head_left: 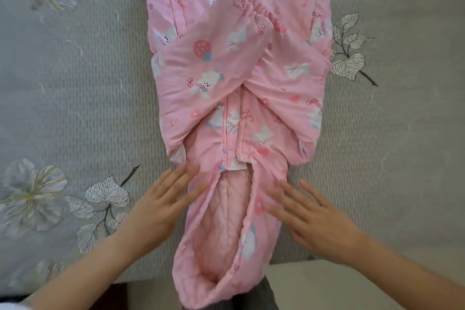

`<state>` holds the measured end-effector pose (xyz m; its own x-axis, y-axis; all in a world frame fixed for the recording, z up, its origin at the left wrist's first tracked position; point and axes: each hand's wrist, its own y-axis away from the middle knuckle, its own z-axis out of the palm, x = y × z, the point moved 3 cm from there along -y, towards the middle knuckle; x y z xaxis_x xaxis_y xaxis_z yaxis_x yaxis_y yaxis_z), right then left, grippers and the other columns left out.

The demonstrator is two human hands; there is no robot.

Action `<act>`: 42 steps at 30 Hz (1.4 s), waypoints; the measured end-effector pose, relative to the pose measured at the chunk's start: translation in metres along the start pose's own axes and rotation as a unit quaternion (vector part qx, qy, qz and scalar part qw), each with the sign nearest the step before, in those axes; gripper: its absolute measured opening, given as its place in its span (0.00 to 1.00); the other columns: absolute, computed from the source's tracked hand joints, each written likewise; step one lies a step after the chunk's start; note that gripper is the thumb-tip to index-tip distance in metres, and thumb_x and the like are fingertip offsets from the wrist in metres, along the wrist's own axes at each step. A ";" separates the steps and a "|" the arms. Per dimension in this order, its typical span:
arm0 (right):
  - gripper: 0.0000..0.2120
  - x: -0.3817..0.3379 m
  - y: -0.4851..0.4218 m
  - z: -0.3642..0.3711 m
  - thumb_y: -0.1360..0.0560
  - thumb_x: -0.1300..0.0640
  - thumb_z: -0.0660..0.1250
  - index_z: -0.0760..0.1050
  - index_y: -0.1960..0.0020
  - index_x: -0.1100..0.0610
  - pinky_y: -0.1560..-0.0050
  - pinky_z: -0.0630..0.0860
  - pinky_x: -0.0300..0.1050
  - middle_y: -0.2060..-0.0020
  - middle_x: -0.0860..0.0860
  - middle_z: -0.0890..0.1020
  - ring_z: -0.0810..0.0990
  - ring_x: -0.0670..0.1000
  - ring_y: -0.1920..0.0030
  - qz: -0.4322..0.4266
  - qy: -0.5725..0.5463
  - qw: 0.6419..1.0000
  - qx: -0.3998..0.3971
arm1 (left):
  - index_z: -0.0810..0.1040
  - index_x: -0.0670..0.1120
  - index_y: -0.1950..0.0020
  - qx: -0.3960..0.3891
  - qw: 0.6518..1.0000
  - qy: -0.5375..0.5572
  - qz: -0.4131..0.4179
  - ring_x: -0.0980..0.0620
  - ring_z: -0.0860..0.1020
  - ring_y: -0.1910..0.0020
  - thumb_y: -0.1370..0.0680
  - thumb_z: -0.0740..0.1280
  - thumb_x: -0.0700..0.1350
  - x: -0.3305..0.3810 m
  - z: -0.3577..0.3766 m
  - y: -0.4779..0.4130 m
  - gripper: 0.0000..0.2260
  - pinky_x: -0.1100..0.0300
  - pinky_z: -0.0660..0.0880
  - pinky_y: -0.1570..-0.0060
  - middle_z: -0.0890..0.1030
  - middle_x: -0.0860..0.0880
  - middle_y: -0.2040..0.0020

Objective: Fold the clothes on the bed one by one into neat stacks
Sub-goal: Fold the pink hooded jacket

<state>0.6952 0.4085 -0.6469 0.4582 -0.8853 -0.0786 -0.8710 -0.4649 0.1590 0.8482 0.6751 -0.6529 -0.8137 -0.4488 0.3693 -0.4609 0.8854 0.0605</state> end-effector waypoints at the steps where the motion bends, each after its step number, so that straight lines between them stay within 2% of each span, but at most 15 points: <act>1: 0.46 -0.010 0.009 0.005 0.32 0.50 0.72 0.50 0.21 0.52 0.28 0.54 0.58 0.22 0.53 0.53 0.52 0.57 0.23 -0.026 0.003 0.999 -0.036 | 0.60 0.48 0.25 -0.035 0.999 -0.024 0.021 0.45 0.52 0.23 0.36 0.51 0.33 0.003 0.004 0.014 0.38 0.50 0.53 0.26 0.62 0.43 0.25; 4: 0.48 -0.026 0.008 0.011 0.33 0.51 0.74 0.50 0.21 0.52 0.28 0.52 0.57 0.23 0.53 0.56 0.54 0.57 0.23 -0.056 0.012 0.996 -0.066 | 0.55 0.52 0.23 -0.114 0.990 -0.055 0.058 0.44 0.53 0.23 0.33 0.58 0.40 0.012 0.016 0.028 0.37 0.51 0.53 0.27 0.57 0.44 0.24; 7: 0.34 -0.025 -0.018 0.007 0.28 0.47 0.65 0.60 0.25 0.53 0.29 0.57 0.55 0.27 0.52 0.65 0.65 0.54 0.28 -0.029 -0.020 0.999 -0.007 | 0.64 0.51 0.25 -0.138 0.987 -0.031 0.081 0.41 0.59 0.25 0.30 0.68 0.49 0.021 0.021 0.006 0.34 0.48 0.57 0.28 0.62 0.44 0.25; 10: 0.20 -0.013 -0.040 -0.012 0.27 0.50 0.62 0.77 0.37 0.52 0.37 0.70 0.50 0.40 0.50 0.81 0.79 0.50 0.40 0.065 -0.191 0.979 0.039 | 0.65 0.49 0.25 -0.147 0.986 0.023 0.076 0.46 0.56 0.24 0.23 0.62 0.55 0.023 0.022 -0.009 0.27 0.52 0.55 0.26 0.61 0.51 0.24; 12: 0.11 0.002 -0.043 -0.030 0.27 0.52 0.58 0.78 0.52 0.47 0.56 0.74 0.46 0.59 0.46 0.83 0.78 0.45 0.59 0.170 -0.364 0.914 0.065 | 0.73 0.57 0.34 -0.097 0.980 0.172 0.008 0.59 0.68 0.31 0.23 0.60 0.53 0.024 0.011 -0.012 0.17 0.62 0.65 0.35 0.69 0.62 0.30; 13: 0.09 0.012 -0.042 -0.035 0.26 0.49 0.55 0.73 0.60 0.45 0.65 0.70 0.44 0.68 0.43 0.79 0.74 0.45 0.66 0.232 -0.435 0.867 0.072 | 0.77 0.59 0.46 -0.056 0.963 0.259 -0.056 0.67 0.74 0.46 0.23 0.59 0.54 0.024 0.001 -0.015 0.09 0.67 0.70 0.49 0.76 0.71 0.43; 15: 0.13 0.030 -0.045 -0.045 0.24 0.42 0.54 0.68 0.66 0.42 0.70 0.62 0.38 0.73 0.42 0.72 0.68 0.43 0.72 0.317 -0.495 0.801 0.113 | 0.74 0.56 0.59 0.041 0.896 0.404 -0.180 0.66 0.72 0.65 0.22 0.55 0.64 0.021 -0.017 -0.026 0.16 0.66 0.67 0.64 0.76 0.66 0.63; 18: 0.15 0.054 -0.066 -0.068 0.20 0.46 0.58 0.72 0.60 0.52 0.64 0.66 0.42 0.68 0.45 0.73 0.68 0.42 0.66 0.353 -0.547 0.729 0.210 | 0.72 0.53 0.37 0.141 0.798 0.537 -0.235 0.62 0.76 0.43 0.23 0.59 0.61 0.022 -0.039 -0.052 0.19 0.67 0.72 0.45 0.78 0.63 0.44; 20: 0.14 0.069 -0.085 -0.081 0.19 0.52 0.60 0.71 0.58 0.61 0.64 0.66 0.42 0.66 0.47 0.72 0.68 0.42 0.65 0.359 -0.550 0.709 0.259 | 0.64 0.58 0.32 0.188 0.775 0.552 -0.242 0.64 0.73 0.38 0.28 0.66 0.58 0.022 -0.053 -0.074 0.26 0.70 0.70 0.43 0.74 0.67 0.39; 24: 0.10 0.103 -0.122 -0.091 0.21 0.59 0.61 0.69 0.60 0.50 0.67 0.64 0.35 0.72 0.37 0.72 0.67 0.37 0.69 0.391 -0.523 0.695 0.300 | 0.50 0.56 0.24 0.287 0.852 0.341 -0.275 0.56 0.65 0.30 0.30 0.71 0.47 0.008 -0.077 -0.119 0.41 0.66 0.64 0.36 0.62 0.59 0.28; 27: 0.04 0.119 -0.138 -0.075 0.21 0.57 0.61 0.71 0.47 0.53 0.62 0.66 0.41 0.62 0.39 0.78 0.75 0.41 0.62 0.461 -0.472 0.705 0.260 | 0.55 0.51 0.23 0.268 0.943 0.062 -0.186 0.40 0.55 0.26 0.25 0.69 0.42 -0.004 -0.082 -0.152 0.35 0.49 0.53 0.29 0.55 0.37 0.25; 30: 0.17 0.116 -0.141 -0.064 0.22 0.61 0.61 0.66 0.33 0.58 0.47 0.71 0.49 0.42 0.55 0.75 0.76 0.56 0.45 0.470 -0.423 0.740 0.229 | 0.56 0.56 0.24 0.159 0.984 -0.055 -0.052 0.41 0.47 0.24 0.23 0.63 0.42 -0.012 -0.068 -0.179 0.29 0.39 0.50 0.27 0.49 0.45 0.23; 35: 0.24 0.083 -0.126 -0.076 0.21 0.53 0.57 0.62 0.27 0.60 0.32 0.58 0.53 0.28 0.59 0.64 0.63 0.57 0.28 0.309 -0.110 0.905 0.271 | 0.47 0.57 0.24 -0.004 0.997 -0.061 -0.035 0.45 0.46 0.22 0.21 0.51 0.49 -0.053 -0.051 -0.214 0.26 0.40 0.47 0.27 0.50 0.48 0.21; 38: 0.30 0.069 -0.124 -0.055 0.21 0.43 0.55 0.60 0.24 0.57 0.25 0.51 0.54 0.24 0.58 0.60 0.56 0.57 0.24 0.191 -0.056 0.975 0.097 | 0.44 0.56 0.26 -0.035 0.998 -0.048 -0.016 0.45 0.43 0.23 0.20 0.57 0.46 -0.067 -0.035 -0.218 0.29 0.44 0.46 0.26 0.46 0.47 0.22; 42: 0.40 0.094 -0.120 -0.024 0.25 0.31 0.41 0.41 0.22 0.53 0.25 0.33 0.48 0.22 0.53 0.44 0.39 0.51 0.23 0.233 -0.061 0.960 -0.145 | 0.58 0.52 0.24 -0.047 0.996 -0.078 0.011 0.44 0.46 0.24 0.21 0.52 0.50 -0.080 -0.025 -0.196 0.24 0.41 0.51 0.27 0.45 0.49 0.25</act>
<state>0.8471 0.3809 -0.6498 -0.0087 -0.9989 -0.0452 -0.8823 -0.0136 0.4706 1.0125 0.5401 -0.6715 -0.8717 -0.4367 0.2224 -0.4139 0.8990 0.1430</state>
